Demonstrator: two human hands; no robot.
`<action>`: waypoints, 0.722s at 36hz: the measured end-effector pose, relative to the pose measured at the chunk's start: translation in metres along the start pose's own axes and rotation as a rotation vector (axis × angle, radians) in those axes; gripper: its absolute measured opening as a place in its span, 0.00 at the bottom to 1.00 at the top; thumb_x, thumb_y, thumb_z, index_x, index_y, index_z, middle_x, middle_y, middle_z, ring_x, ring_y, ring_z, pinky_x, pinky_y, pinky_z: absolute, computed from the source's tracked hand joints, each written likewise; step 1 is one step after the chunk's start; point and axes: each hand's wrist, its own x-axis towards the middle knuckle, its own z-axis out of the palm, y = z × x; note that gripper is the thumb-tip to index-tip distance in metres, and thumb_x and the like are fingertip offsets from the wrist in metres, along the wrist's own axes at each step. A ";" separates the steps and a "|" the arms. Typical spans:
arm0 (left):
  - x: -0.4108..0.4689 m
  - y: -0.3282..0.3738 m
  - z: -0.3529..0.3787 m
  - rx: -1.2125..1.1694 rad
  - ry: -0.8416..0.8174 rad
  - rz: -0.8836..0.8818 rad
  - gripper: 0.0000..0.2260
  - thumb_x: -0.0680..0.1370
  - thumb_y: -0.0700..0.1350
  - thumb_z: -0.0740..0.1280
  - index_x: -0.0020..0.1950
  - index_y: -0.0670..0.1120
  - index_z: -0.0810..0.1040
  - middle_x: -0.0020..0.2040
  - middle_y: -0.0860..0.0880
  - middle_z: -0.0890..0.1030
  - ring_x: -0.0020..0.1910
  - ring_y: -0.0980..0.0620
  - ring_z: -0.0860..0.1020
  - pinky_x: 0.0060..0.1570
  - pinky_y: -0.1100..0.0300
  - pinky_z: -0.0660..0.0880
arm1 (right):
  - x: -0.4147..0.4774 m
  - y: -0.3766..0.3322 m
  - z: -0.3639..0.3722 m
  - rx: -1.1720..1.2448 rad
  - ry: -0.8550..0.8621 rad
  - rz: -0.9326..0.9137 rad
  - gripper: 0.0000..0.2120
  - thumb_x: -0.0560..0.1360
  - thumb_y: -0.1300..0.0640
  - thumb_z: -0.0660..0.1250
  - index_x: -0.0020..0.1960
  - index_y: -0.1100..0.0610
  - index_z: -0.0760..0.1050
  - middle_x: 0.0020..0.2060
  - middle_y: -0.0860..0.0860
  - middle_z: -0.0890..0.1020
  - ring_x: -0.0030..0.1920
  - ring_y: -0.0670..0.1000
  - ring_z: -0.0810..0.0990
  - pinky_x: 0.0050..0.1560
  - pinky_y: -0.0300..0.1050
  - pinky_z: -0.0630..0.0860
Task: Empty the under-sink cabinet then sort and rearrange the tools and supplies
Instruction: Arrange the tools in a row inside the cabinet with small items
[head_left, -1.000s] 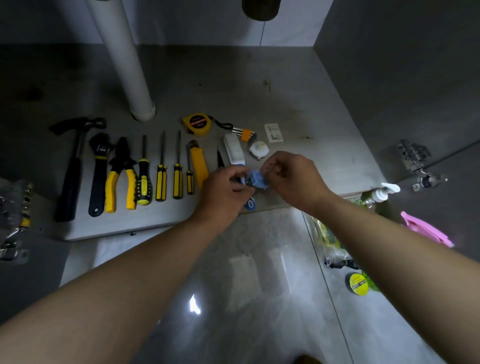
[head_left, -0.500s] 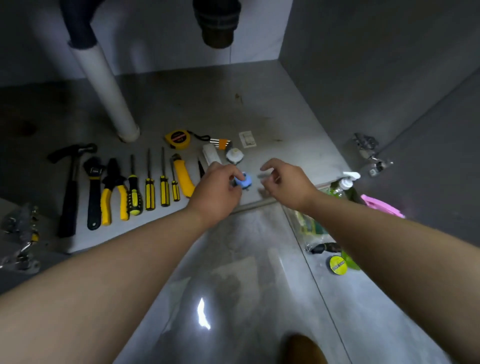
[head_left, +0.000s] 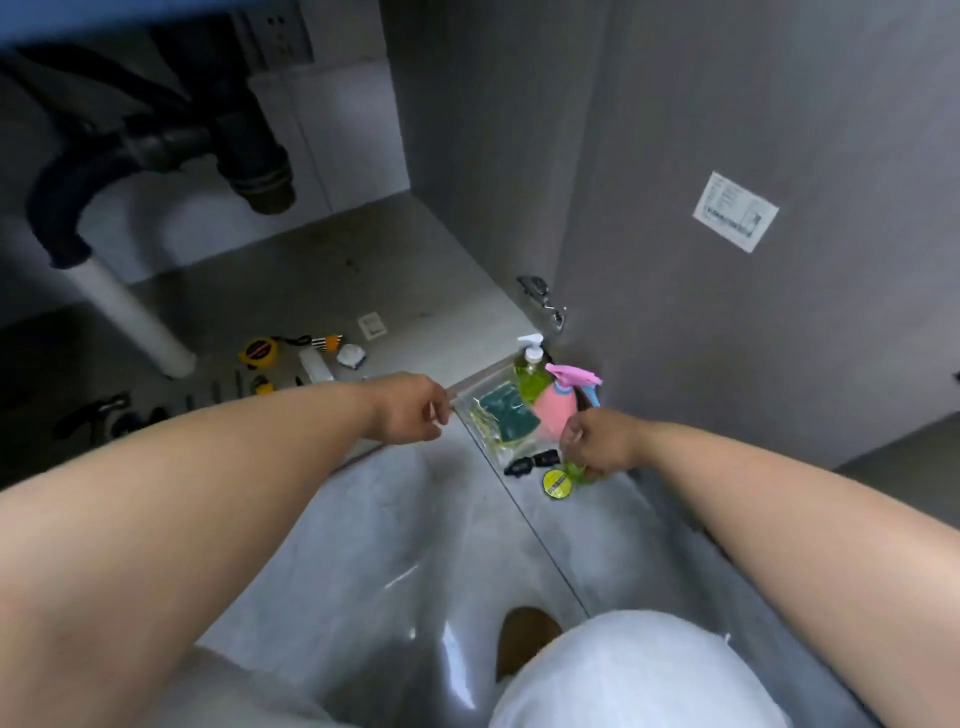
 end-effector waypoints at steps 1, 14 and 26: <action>0.003 0.004 -0.001 0.028 -0.016 -0.007 0.11 0.80 0.49 0.69 0.62 0.52 0.80 0.59 0.50 0.81 0.49 0.53 0.75 0.52 0.61 0.72 | 0.000 0.005 0.004 0.010 -0.006 -0.001 0.07 0.77 0.59 0.65 0.49 0.60 0.80 0.38 0.55 0.82 0.37 0.53 0.81 0.41 0.45 0.79; 0.093 0.033 0.082 -0.081 -0.141 0.110 0.15 0.81 0.45 0.65 0.68 0.49 0.77 0.63 0.49 0.80 0.60 0.49 0.78 0.56 0.61 0.73 | 0.065 0.059 0.113 -0.069 -0.067 0.034 0.28 0.77 0.55 0.66 0.75 0.58 0.63 0.75 0.58 0.61 0.68 0.58 0.72 0.63 0.44 0.71; 0.171 0.040 0.191 -0.119 -0.081 0.038 0.22 0.82 0.43 0.62 0.76 0.46 0.63 0.56 0.41 0.81 0.46 0.43 0.82 0.42 0.53 0.75 | 0.101 0.072 0.148 -0.317 0.167 0.000 0.22 0.73 0.66 0.63 0.65 0.53 0.68 0.68 0.56 0.65 0.45 0.59 0.78 0.36 0.46 0.65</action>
